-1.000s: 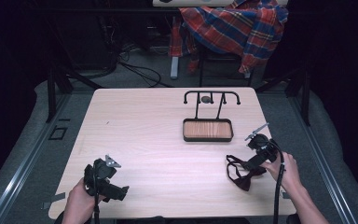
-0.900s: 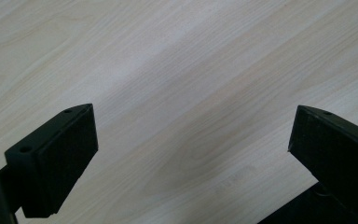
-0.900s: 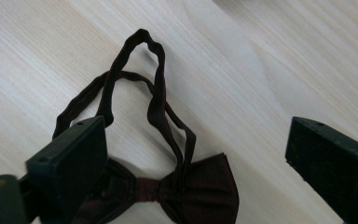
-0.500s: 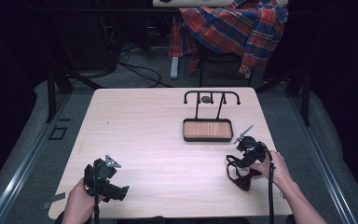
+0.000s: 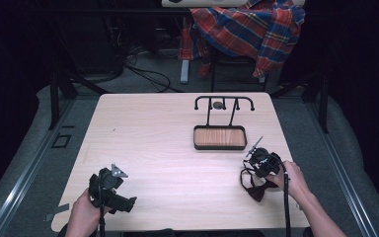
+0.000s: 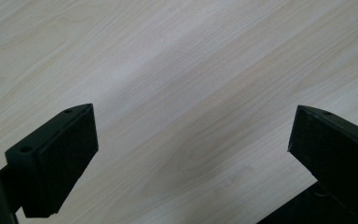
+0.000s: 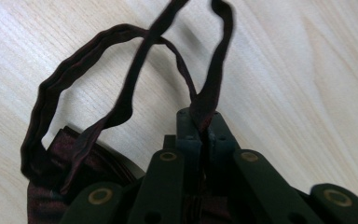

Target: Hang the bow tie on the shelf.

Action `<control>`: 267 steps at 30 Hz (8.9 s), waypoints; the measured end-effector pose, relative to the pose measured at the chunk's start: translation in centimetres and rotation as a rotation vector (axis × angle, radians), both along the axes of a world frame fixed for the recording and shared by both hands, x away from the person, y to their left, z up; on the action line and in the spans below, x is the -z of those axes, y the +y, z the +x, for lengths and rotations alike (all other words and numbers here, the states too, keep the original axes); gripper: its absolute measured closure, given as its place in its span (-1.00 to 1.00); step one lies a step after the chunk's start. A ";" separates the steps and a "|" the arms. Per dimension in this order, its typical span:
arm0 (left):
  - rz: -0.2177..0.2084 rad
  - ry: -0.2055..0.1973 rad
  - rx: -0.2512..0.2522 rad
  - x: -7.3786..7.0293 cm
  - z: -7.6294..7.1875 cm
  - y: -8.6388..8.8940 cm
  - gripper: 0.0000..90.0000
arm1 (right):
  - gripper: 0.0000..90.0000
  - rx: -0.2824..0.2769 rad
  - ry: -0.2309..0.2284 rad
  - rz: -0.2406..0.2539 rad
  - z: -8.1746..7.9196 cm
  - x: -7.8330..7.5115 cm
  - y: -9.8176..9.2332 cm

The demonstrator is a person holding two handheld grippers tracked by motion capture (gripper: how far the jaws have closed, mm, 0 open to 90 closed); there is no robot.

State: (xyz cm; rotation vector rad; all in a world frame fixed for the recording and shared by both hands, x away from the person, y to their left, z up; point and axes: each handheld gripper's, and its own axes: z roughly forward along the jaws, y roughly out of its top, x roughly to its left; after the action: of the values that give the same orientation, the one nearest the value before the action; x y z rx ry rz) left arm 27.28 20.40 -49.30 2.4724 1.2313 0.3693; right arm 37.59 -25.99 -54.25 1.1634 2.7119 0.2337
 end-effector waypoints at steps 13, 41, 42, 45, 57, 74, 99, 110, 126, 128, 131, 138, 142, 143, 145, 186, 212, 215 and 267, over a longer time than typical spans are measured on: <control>0.005 0.000 0.003 0.0 0.0 0.0 -0.97 | 0.98 -0.001 -0.120 0.009 -1.0 -3.5 0.0; 0.014 -0.002 0.004 0.0 0.0 -0.2 -0.97 | 0.98 0.010 -0.306 0.091 -1.0 -8.3 0.1; 0.013 -0.002 0.003 0.0 -0.1 -0.2 -0.97 | 0.99 0.012 -0.309 0.090 -1.0 -8.3 0.2; 0.013 -0.002 0.003 0.0 -0.1 -0.2 -0.97 | 0.99 0.011 -0.319 0.092 -0.9 -8.7 0.3; 0.015 -0.001 0.003 0.0 0.0 -0.2 -0.97 | 0.99 0.020 -0.362 0.111 0.1 -10.0 0.7; 0.017 -0.001 0.005 0.0 0.0 -0.2 -0.97 | 0.99 0.048 -0.391 0.128 1.5 -11.1 0.6; 0.019 -0.002 0.005 0.1 -0.1 -0.3 -0.96 | 0.99 0.110 -0.447 0.182 3.2 -12.9 0.1; 0.019 -0.002 0.004 0.1 0.0 -0.3 -0.96 | 0.99 0.124 -0.459 0.190 3.7 -13.5 -0.1; 0.022 -0.005 0.001 0.0 0.0 -0.2 -0.95 | 0.98 0.137 -0.482 0.171 4.6 -14.6 -0.2; 0.040 -0.011 -0.015 0.1 -0.1 -0.4 -0.92 | 0.98 0.137 -0.485 0.176 4.7 -14.6 -0.3; 0.039 -0.014 -0.020 0.1 -0.1 -0.3 -0.63 | 0.98 0.147 -0.488 0.186 4.9 -14.6 -0.3; 0.031 -0.023 -0.045 0.0 0.0 -0.1 -0.65 | 0.98 0.158 -0.496 0.182 5.5 -14.8 -0.4; 0.021 -0.035 -0.063 0.0 -0.1 0.0 -0.64 | 0.98 0.165 -0.502 0.179 5.8 -14.8 -0.5; 0.019 -0.035 -0.065 -0.1 -0.1 0.1 -0.65 | 0.98 0.167 -0.502 0.176 5.9 -14.8 -0.5; 0.013 -0.037 -0.070 -0.1 -0.1 0.2 -0.65 | 0.98 0.173 -0.504 0.175 6.2 -14.7 -0.6; -0.029 -0.137 -0.147 -0.8 -0.6 0.6 -0.64 | 0.95 0.285 -0.374 0.268 10.0 -9.9 -1.3; -0.065 -0.130 -0.106 -0.9 -0.7 0.7 -0.64 | 0.54 0.294 -0.307 0.328 10.2 -8.2 -2.0; -0.068 -0.129 -0.107 -0.9 -0.7 0.7 -0.64 | 0.48 0.291 -0.310 0.331 10.0 -8.4 -2.3; -0.006 -0.113 -0.088 -0.6 -0.6 0.0 -0.65 | -0.34 0.006 -0.227 0.283 -1.5 -11.0 0.2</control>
State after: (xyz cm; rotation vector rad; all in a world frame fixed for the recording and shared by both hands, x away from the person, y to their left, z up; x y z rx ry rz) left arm 26.64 20.37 -48.69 2.3628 1.2944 0.5206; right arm 36.06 -25.75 -43.23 1.1328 2.5319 0.7224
